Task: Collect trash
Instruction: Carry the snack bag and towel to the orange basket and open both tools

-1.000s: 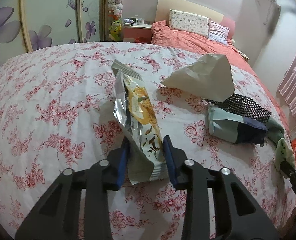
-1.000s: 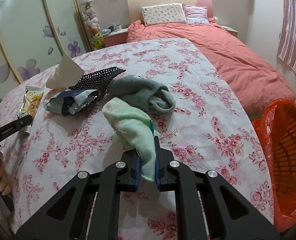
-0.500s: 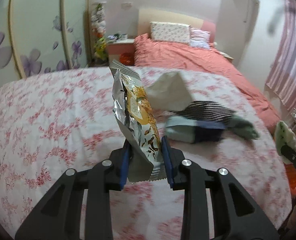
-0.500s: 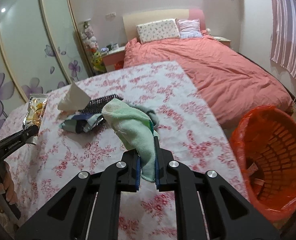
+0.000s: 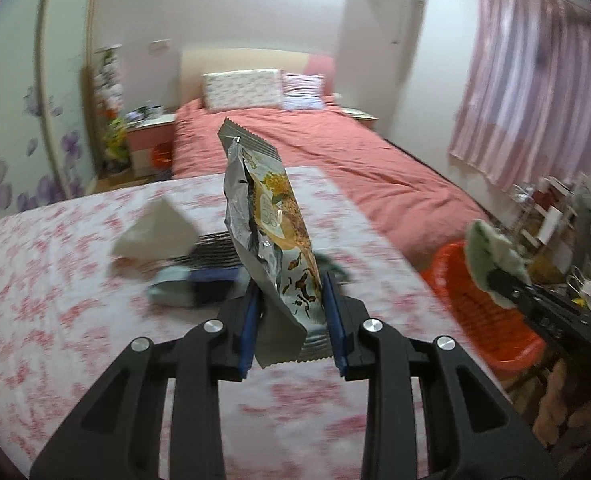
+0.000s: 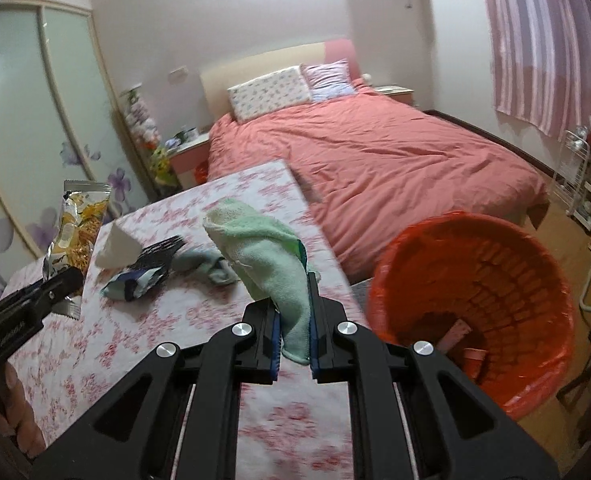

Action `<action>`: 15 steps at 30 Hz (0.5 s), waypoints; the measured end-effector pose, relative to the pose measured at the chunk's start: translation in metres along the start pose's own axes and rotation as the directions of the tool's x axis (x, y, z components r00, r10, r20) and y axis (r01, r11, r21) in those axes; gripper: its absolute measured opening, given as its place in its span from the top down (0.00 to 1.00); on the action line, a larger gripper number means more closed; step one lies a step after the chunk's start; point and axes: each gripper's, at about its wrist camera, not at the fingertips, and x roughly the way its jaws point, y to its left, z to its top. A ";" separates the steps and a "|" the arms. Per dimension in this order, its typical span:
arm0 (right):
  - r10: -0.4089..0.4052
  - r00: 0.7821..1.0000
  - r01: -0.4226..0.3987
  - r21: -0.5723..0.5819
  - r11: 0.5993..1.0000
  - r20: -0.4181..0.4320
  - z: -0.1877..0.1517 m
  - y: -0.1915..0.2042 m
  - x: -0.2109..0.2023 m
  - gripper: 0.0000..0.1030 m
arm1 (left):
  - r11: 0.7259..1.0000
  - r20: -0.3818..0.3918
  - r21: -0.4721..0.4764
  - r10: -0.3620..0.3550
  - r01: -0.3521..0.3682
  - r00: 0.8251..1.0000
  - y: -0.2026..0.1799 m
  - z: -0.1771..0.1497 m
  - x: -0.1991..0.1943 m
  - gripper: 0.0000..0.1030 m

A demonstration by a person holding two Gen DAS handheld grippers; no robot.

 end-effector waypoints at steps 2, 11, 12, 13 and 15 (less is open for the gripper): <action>-0.019 1.000 0.019 0.020 1.000 0.009 0.000 -0.012 -0.003 0.90 | 0.999 0.000 0.027 -0.047 0.047 0.999 -0.022 0.001 0.003 0.70; -0.112 0.993 0.106 0.145 0.984 0.033 0.002 -0.074 -0.006 0.90 | 0.968 -0.033 0.138 -0.206 0.208 0.978 -0.109 0.001 0.028 0.70; -0.119 0.992 0.112 0.161 0.981 0.033 0.002 -0.082 -0.005 0.90 | 0.962 -0.039 0.149 -0.225 0.228 0.974 -0.119 0.000 0.030 0.70; -0.122 0.992 0.115 0.172 0.978 0.032 0.003 -0.086 -0.004 0.90 | 0.955 -0.046 0.161 -0.245 0.249 0.968 -0.129 -0.001 0.034 0.70; -0.129 0.991 0.120 0.204 0.972 0.028 0.004 -0.100 -0.002 0.90 | 0.944 -0.056 0.180 -0.271 0.276 0.961 -0.147 -0.001 0.041 0.70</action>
